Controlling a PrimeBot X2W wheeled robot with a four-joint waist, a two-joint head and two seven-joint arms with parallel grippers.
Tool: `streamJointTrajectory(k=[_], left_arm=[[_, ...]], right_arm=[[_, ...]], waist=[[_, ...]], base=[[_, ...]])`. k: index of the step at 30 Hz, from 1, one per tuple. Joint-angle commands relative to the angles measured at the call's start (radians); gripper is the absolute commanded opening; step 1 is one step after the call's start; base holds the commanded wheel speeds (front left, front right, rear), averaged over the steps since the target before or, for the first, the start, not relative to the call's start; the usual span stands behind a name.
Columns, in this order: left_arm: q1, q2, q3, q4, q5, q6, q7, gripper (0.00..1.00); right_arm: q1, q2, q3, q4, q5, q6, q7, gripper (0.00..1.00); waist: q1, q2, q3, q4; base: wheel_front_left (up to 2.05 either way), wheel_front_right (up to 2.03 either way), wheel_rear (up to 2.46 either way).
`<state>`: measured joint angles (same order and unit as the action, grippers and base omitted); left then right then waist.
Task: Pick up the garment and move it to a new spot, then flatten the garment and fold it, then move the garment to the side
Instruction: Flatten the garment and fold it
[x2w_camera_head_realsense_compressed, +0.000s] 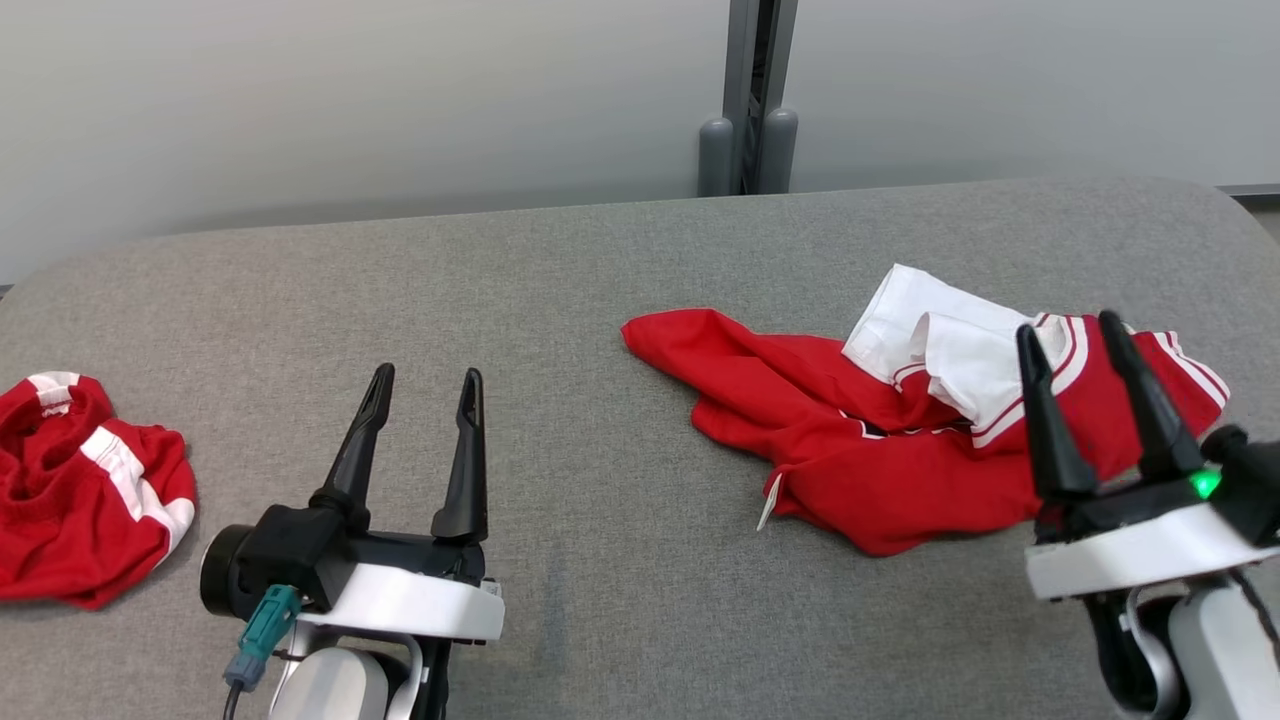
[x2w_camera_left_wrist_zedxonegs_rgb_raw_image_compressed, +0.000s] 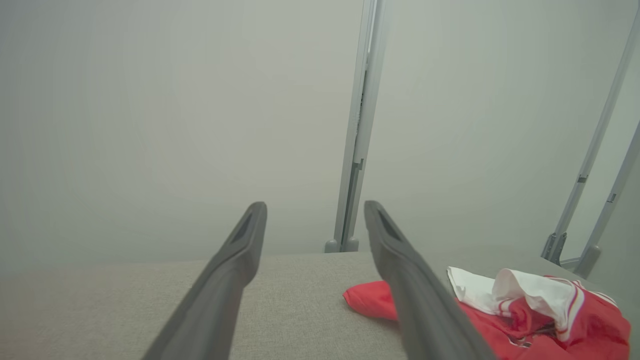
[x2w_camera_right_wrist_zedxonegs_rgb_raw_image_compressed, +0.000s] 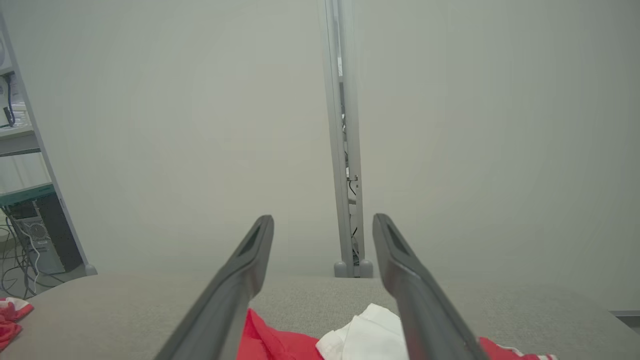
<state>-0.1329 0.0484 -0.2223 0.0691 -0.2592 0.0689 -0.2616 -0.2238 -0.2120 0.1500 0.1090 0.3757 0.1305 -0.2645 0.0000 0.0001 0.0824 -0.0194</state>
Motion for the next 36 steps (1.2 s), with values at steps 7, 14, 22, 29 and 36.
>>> streamJointTrajectory(k=[7, 14, 22, 29, 36], left_arm=[[0.016, 0.004, 0.011, 0.006, -0.004, 0.002, -0.003, 1.00], [0.006, 0.004, 0.003, 0.015, -0.003, -0.008, -0.003, 1.00], [-0.018, 0.004, -0.033, 0.022, -0.015, -0.002, -0.003, 1.00], [-0.025, 0.004, -0.078, 0.030, -0.040, 0.014, -0.003, 1.00], [-0.028, 0.003, -0.101, 0.032, -0.058, 0.027, -0.003, 1.00]], right_arm=[[0.053, 0.030, 0.034, 0.007, -0.043, 0.000, -0.002, 1.00], [-0.010, -0.008, 0.093, 0.090, -0.091, 0.000, -0.002, 1.00], [-0.205, -0.036, 0.234, 0.312, -0.127, 0.000, 0.093, 1.00], [-0.370, -0.061, 0.350, 0.527, -0.069, 0.000, 0.234, 1.00], [-0.473, -0.103, 0.464, 0.656, -0.016, 0.000, 0.300, 1.00]], waist=[[0.0000, -0.0001, 0.005, 0.005], [0.0000, -0.0001, 0.023, 0.048], [0.0000, -0.0001, 0.066, 0.137], [0.0000, -0.0001, 0.109, 0.254], [0.0000, -0.0001, 0.132, 0.330]], base=[[0.00, 0.00, 0.00], [0.00, 0.00, 0.00], [0.00, 0.00, 0.00], [0.00, 0.00, 0.00], [0.00, 0.00, 0.00]])
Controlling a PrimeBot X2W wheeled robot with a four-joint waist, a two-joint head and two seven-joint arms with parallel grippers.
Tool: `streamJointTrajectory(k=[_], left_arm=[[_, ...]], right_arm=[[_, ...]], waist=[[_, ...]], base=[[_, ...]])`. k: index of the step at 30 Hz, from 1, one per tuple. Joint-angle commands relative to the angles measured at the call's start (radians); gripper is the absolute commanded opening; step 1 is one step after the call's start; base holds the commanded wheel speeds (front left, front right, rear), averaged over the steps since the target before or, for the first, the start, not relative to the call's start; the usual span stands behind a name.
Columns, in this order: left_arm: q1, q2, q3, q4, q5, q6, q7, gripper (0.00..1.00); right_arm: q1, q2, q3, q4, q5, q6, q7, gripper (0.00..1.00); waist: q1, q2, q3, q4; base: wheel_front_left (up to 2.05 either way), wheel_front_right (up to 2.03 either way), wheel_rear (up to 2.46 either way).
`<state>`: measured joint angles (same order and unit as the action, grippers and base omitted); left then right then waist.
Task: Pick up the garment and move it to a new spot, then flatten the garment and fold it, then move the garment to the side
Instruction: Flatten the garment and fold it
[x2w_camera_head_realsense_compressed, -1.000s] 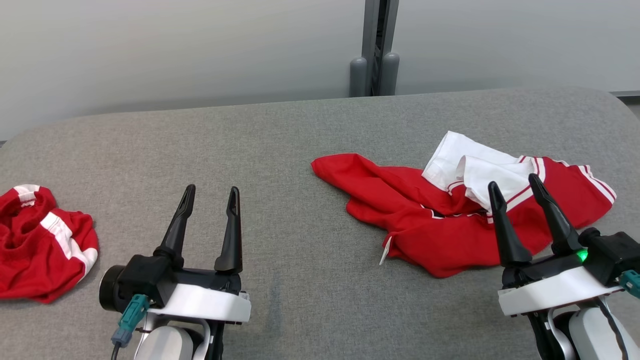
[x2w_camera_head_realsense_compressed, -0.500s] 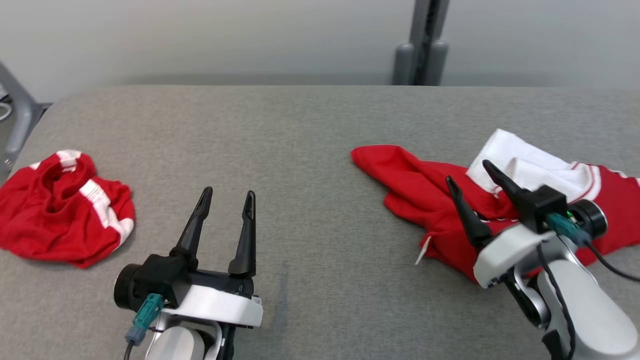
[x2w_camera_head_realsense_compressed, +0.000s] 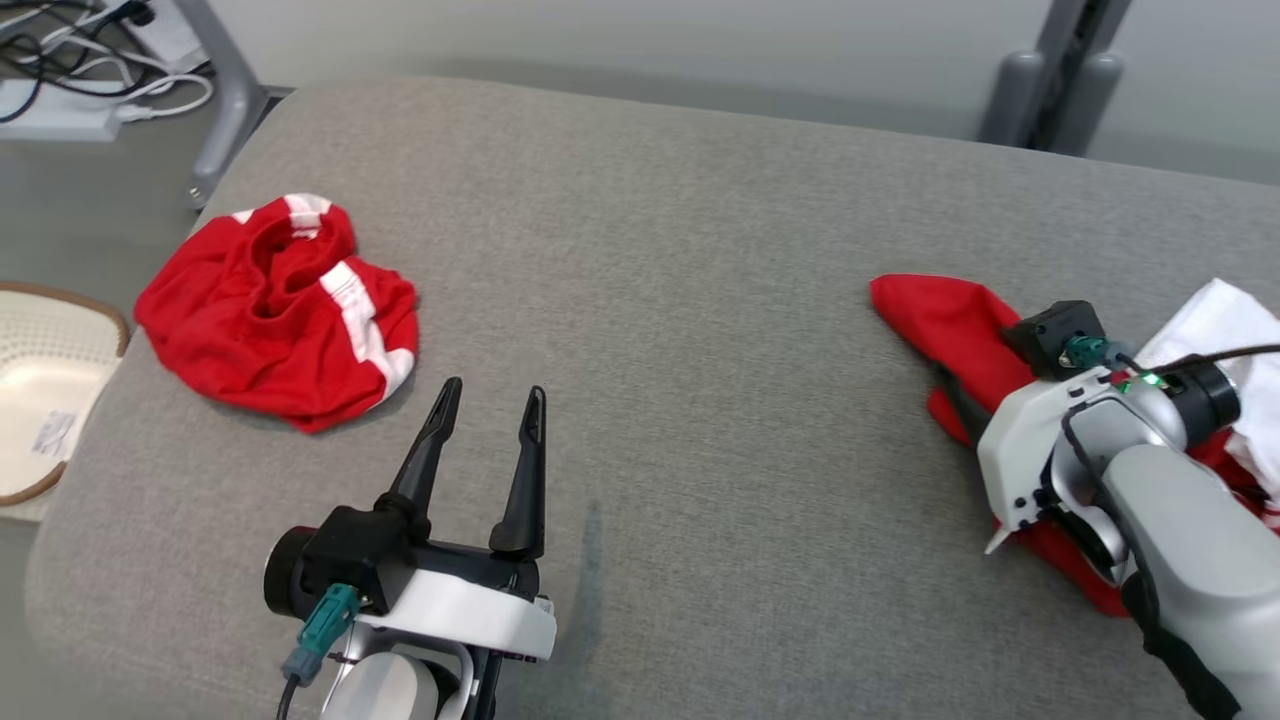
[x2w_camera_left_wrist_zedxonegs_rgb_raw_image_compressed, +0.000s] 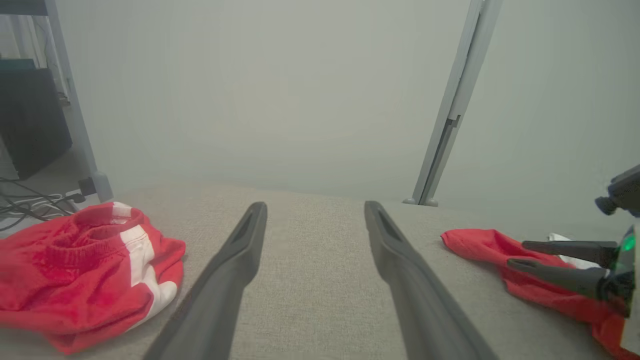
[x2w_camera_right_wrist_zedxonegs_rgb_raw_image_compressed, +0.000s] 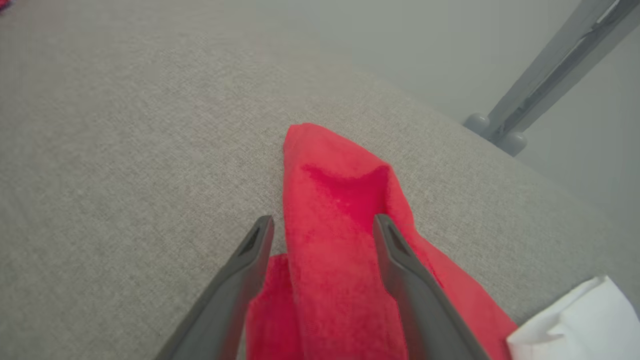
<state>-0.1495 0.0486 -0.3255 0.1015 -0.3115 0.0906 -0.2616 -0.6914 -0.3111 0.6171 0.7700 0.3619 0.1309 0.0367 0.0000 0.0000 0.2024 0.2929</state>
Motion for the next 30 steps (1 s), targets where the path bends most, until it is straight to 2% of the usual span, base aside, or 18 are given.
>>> streamJointTrajectory(k=[1, 6, 7, 8, 9, 14, 18, 22, 26, 30], left_arm=[[-0.013, 0.003, -0.002, -0.001, -0.008, 0.007, -0.003, 1.00], [-0.020, 0.003, -0.015, -0.003, -0.015, 0.008, -0.003, 1.00], [-0.021, 0.003, -0.016, -0.002, -0.015, 0.009, -0.003, 1.00], [-0.023, 0.003, -0.017, -0.002, -0.016, 0.011, -0.003, 1.00], [-0.024, 0.003, -0.020, -0.002, -0.018, 0.013, -0.003, 1.00], [-0.018, 0.003, -0.019, 0.002, -0.016, 0.016, -0.003, 1.00], [-0.003, 0.003, -0.012, 0.008, -0.008, 0.014, -0.003, 1.00], [0.002, 0.003, -0.012, 0.007, -0.004, 0.009, -0.003, 1.00], [0.004, 0.003, -0.016, 0.005, 0.000, 0.008, -0.003, 1.00], [0.003, 0.003, -0.018, 0.003, 0.003, 0.002, -0.003, 1.00]], right_arm=[[-0.018, -0.006, 0.003, 0.018, -0.003, 0.000, 0.006, 1.00], [-0.052, -0.002, 0.010, 0.116, 0.016, 0.000, 0.021, 1.00], [-0.060, -0.001, 0.015, 0.129, 0.018, 0.000, 0.024, 0.51], [-0.066, 0.001, 0.018, 0.142, 0.023, 0.000, 0.027, 0.36], [-0.073, 0.004, 0.029, 0.161, 0.031, 0.000, 0.023, 0.00], [-0.112, 0.025, 0.057, 0.149, 0.062, 0.000, -0.037, 0.00], [-0.161, 0.059, 0.088, 0.070, 0.143, 0.000, -0.104, 0.00], [-0.209, 0.069, 0.072, 0.014, 0.207, 0.000, -0.157, 0.00], [-0.238, 0.066, 0.041, 0.005, 0.238, 0.000, -0.192, 0.00], [-0.255, 0.057, 0.000, 0.066, 0.248, 0.000, -0.210, 0.00]], waist=[[0.0000, 0.0000, 0.013, 0.025], [0.0000, 0.0000, 0.019, 0.050], [0.0000, 0.0000, 0.019, 0.053], [0.0000, 0.0000, 0.020, 0.055], [0.0000, 0.0000, 0.020, 0.060], [0.0000, 0.0000, 0.013, 0.063], [0.0000, 0.0000, -0.007, 0.054], [0.0000, 0.0000, -0.020, 0.047], [0.0000, 0.0000, -0.025, 0.047], [0.0000, 0.0000, -0.021, 0.054]], base=[[0.00, 0.00, 0.00], [0.00, 0.00, 0.00], [0.00, 0.00, 0.00], [0.00, 0.00, 0.00], [0.00, 0.00, 0.00], [0.00, 0.00, 0.00], [0.00, 0.00, 0.00], [0.00, 0.00, 0.00], [0.00, 0.00, 0.00], [0.00, 0.00, 0.00]])
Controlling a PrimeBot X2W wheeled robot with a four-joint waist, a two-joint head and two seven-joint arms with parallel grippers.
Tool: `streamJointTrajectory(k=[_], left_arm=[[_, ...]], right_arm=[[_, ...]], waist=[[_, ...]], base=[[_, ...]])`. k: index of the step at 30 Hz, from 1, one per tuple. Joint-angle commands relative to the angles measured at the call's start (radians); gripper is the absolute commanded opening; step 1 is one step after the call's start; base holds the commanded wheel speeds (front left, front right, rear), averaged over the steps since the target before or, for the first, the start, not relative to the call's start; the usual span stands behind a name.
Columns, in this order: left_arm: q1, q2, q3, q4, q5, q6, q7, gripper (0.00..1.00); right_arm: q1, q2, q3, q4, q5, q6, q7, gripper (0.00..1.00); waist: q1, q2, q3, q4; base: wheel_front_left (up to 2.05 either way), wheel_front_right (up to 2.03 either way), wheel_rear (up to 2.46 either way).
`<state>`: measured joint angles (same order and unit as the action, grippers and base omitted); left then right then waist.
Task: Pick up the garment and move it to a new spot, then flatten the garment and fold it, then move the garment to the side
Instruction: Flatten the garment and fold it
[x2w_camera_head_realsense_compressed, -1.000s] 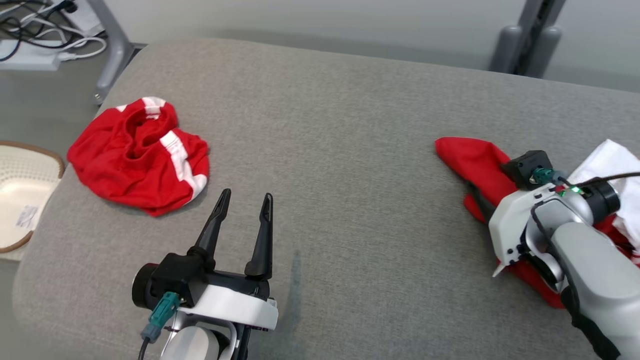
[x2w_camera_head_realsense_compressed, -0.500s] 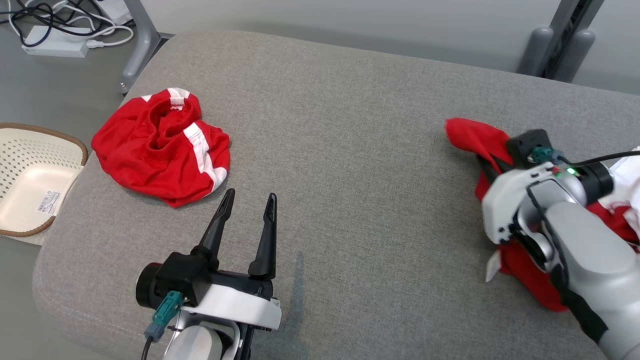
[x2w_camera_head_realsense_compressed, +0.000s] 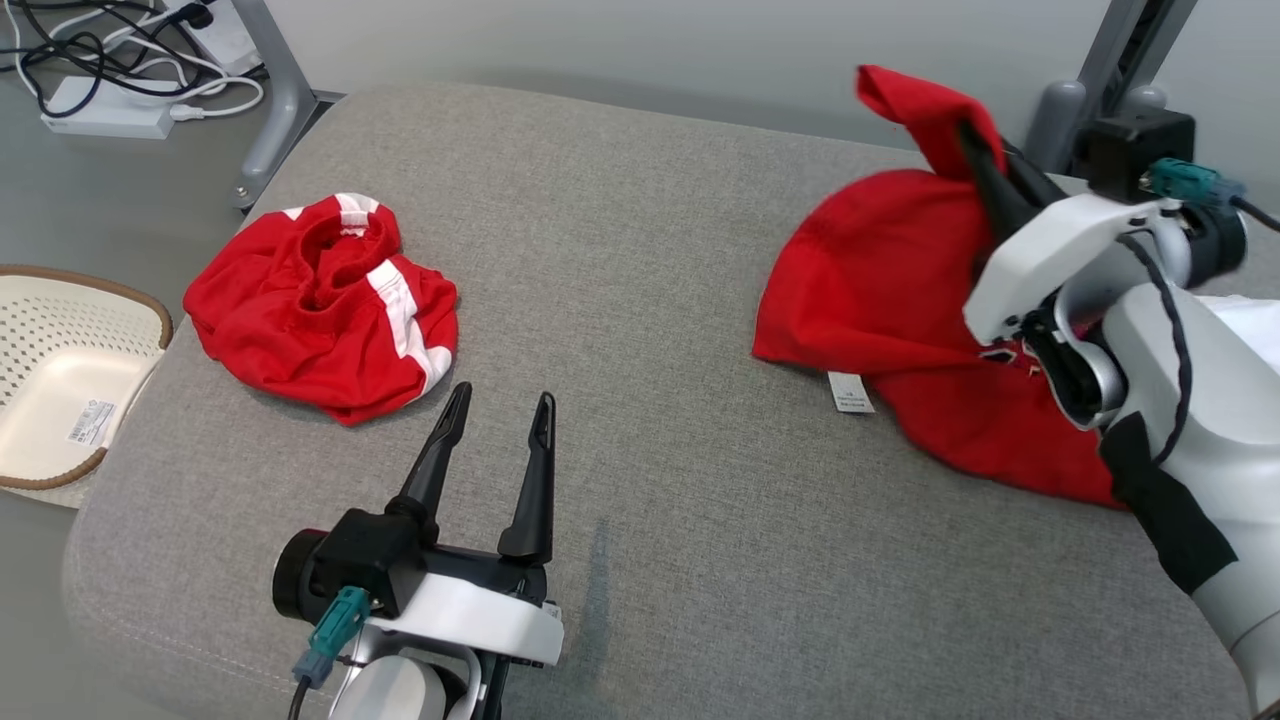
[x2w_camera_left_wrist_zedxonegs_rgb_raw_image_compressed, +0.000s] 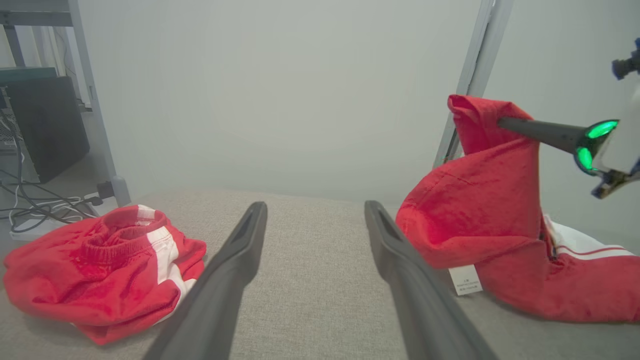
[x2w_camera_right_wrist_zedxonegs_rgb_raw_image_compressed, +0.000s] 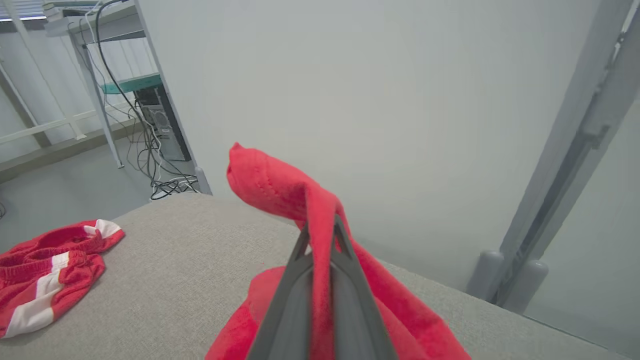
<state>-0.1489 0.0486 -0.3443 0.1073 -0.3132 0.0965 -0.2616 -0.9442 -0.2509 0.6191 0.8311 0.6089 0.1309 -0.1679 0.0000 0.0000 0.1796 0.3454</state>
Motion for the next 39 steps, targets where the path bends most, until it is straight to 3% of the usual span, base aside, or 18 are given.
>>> streamJointTrajectory(k=[1, 2, 3, 4, 13, 19, 24, 30, 35, 39], left_arm=[[0.003, 0.003, 0.001, -0.002, 0.005, -0.006, -0.003, 1.00], [0.004, 0.003, 0.001, 0.000, 0.007, -0.007, -0.003, 1.00], [0.004, 0.003, 0.000, 0.000, 0.008, -0.007, -0.003, 1.00], [0.003, 0.003, -0.003, 0.001, 0.009, -0.007, -0.003, 1.00], [0.004, 0.003, 0.006, 0.006, 0.015, -0.001, -0.003, 1.00], [0.001, 0.003, 0.032, 0.000, 0.021, -0.001, -0.003, 1.00], [-0.003, 0.004, 0.063, -0.010, 0.028, -0.002, -0.003, 1.00], [-0.003, 0.003, 0.107, -0.024, 0.032, -0.001, -0.003, 1.00], [0.018, 0.003, 0.134, -0.028, 0.035, -0.007, -0.003, 1.00], [0.027, 0.003, 0.149, -0.024, 0.028, -0.011, -0.003, 1.00]], right_arm=[[0.001, 0.003, -0.017, 0.035, 0.015, 0.000, 0.001, 0.00], [0.001, 0.004, -0.029, 0.074, 0.012, 0.000, 0.006, 0.00], [-0.003, 0.000, -0.024, 0.107, -0.011, 0.000, 0.005, 0.46], [0.000, 0.006, -0.019, 0.143, -0.017, 0.000, 0.017, 1.00], [0.014, 0.042, 0.039, 0.264, -0.044, 0.000, -0.007, 1.00], [0.009, 0.035, 0.058, 0.207, -0.013, 0.000, -0.063, 1.00], [0.043, -0.005, 0.026, 0.090, -0.011, 0.000, -0.099, 1.00], [0.194, -0.062, -0.214, -0.224, -0.141, 0.000, -0.098, 1.00], [0.422, -0.028, -0.417, -0.472, -0.269, 0.000, -0.098, 1.00], [0.552, 0.020, -0.507, -0.580, -0.315, 0.000, -0.098, 1.00]], waist=[[0.0000, 0.0000, 0.004, 0.004], [0.0000, 0.0000, 0.006, 0.005], [0.0000, 0.0000, 0.009, 0.008], [0.0000, 0.0000, 0.011, 0.011], [0.0000, 0.0000, 0.009, -0.010], [0.0000, 0.0000, -0.020, -0.070], [0.0000, 0.0000, -0.048, -0.133], [0.0000, 0.0000, -0.067, -0.210], [0.0000, 0.0000, -0.075, -0.263], [0.0000, 0.0000, -0.084, -0.287]], base=[[0.00, 0.00, 0.00], [0.00, 0.00, 0.00], [0.00, 0.00, 0.00], [0.00, 0.00, 0.00], [0.00, 0.00, 0.00], [0.00, 0.00, 0.00], [0.00, 0.00, 0.00], [0.00, 0.00, 0.00], [0.00, 0.00, 0.00], [0.00, 0.00, 0.00]])
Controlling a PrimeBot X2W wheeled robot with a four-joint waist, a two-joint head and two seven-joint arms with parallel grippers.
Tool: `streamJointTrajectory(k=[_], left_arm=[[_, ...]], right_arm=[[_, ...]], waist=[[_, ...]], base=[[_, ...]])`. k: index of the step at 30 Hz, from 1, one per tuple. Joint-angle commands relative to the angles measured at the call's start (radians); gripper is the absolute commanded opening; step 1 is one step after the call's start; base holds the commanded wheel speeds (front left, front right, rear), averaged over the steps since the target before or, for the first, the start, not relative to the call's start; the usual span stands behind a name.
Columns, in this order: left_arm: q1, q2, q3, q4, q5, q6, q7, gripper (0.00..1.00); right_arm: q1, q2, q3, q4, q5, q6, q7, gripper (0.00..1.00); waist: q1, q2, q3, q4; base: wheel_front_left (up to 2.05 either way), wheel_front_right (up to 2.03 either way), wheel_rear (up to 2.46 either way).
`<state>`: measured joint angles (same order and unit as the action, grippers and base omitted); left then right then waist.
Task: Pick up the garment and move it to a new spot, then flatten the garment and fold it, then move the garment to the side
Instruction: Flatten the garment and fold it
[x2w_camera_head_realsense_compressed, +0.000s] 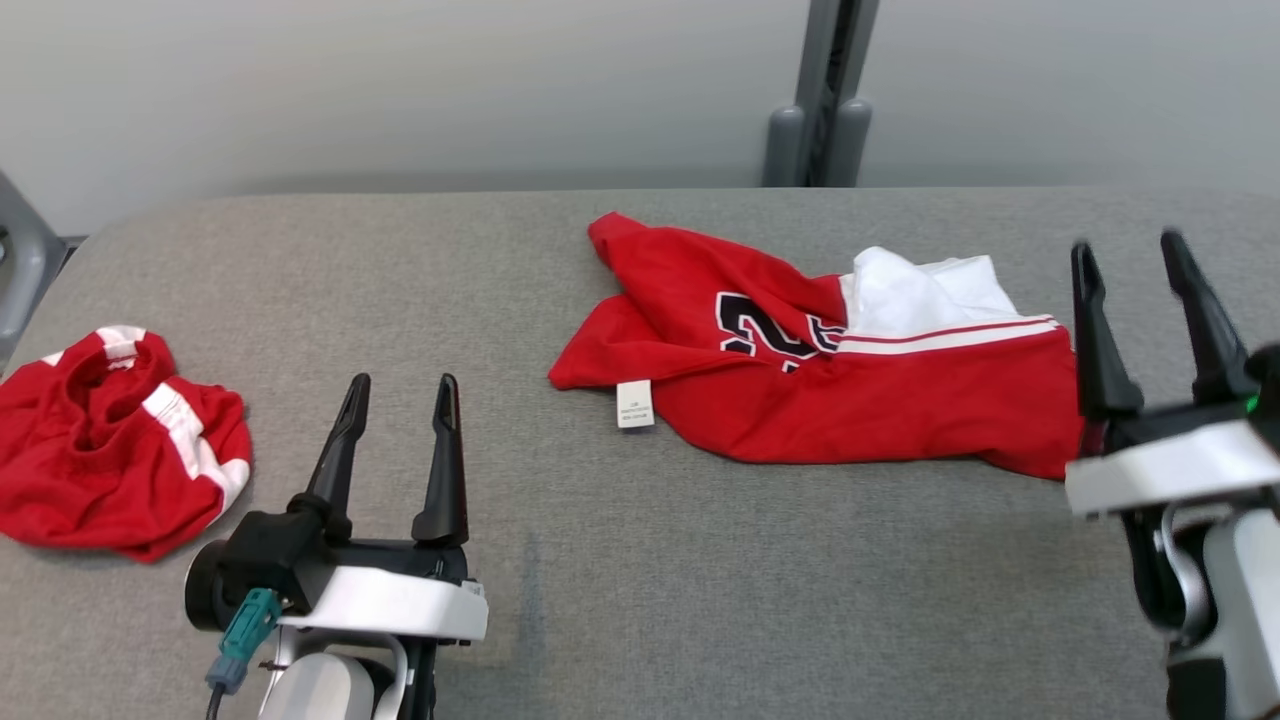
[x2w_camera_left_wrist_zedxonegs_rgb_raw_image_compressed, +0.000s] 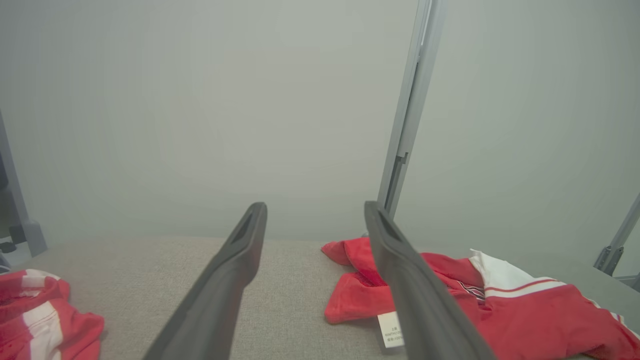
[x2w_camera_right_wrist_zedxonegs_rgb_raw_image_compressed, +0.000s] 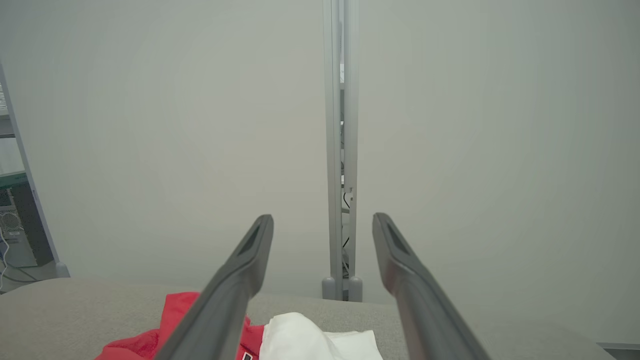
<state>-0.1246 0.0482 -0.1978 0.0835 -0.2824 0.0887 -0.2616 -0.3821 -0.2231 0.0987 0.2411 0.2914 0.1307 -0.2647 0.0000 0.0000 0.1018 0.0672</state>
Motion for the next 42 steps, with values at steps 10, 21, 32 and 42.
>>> streamJointTrajectory(k=[10, 21, 32, 42], left_arm=[[0.040, 0.004, 0.062, 0.014, -0.017, -0.013, -0.003, 1.00], [-0.015, 0.003, 0.054, 0.095, -0.021, -0.044, -0.003, 1.00], [-0.292, 0.019, 0.060, 0.563, 0.015, -0.062, -0.003, 1.00], [-0.427, 0.061, 0.016, 0.785, 0.080, -0.069, -0.003, 1.00]], right_arm=[[0.204, 0.114, -0.078, -0.110, -0.065, 0.000, -0.001, 1.00], [0.178, 0.130, -0.051, -0.138, -0.077, 0.000, -0.001, 1.00], [0.150, 0.143, -0.037, -0.140, -0.067, 0.000, -0.001, 1.00], [0.143, 0.155, -0.044, -0.145, -0.065, 0.000, -0.001, 1.00]], waist=[[0.0000, 0.0000, -0.012, -0.062], [0.0000, 0.0000, 0.050, -0.118], [0.0000, 0.0000, 0.148, -0.238], [0.0000, 0.0000, 0.179, -0.278]], base=[[0.00, 0.00, 0.00], [0.00, 0.00, 0.00], [0.00, 0.00, 0.00], [0.00, 0.00, 0.00]])
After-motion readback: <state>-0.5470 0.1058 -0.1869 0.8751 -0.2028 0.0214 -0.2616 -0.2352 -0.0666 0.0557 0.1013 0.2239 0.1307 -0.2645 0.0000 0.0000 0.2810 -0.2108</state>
